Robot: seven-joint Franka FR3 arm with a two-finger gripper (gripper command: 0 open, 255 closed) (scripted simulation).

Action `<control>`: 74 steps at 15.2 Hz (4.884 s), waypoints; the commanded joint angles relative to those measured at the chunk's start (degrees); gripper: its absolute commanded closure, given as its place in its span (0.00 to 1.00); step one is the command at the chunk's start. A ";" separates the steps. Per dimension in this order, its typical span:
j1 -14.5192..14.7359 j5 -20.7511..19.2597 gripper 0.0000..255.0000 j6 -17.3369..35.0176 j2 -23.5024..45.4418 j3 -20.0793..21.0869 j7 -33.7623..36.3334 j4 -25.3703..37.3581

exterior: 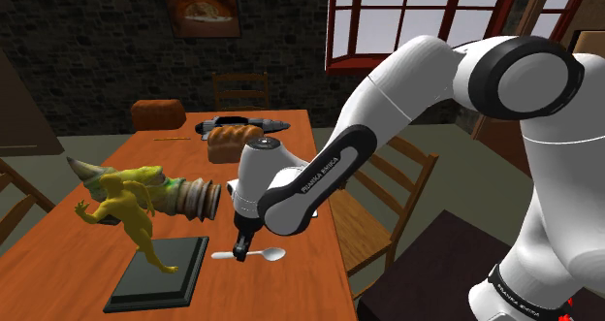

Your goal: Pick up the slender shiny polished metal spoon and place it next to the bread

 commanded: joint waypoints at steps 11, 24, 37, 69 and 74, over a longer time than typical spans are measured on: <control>-1.44 2.00 1.00 -7.03 -6.67 1.70 -0.51 0.49; -2.46 3.89 1.00 -15.35 -12.47 2.80 -0.86 3.23; -3.01 5.11 1.00 -23.90 -16.55 3.30 -0.80 7.91; -14.32 3.07 1.00 -46.91 21.90 -4.51 -22.98 65.40; -14.75 3.21 1.00 -42.82 21.54 -4.49 -23.47 60.87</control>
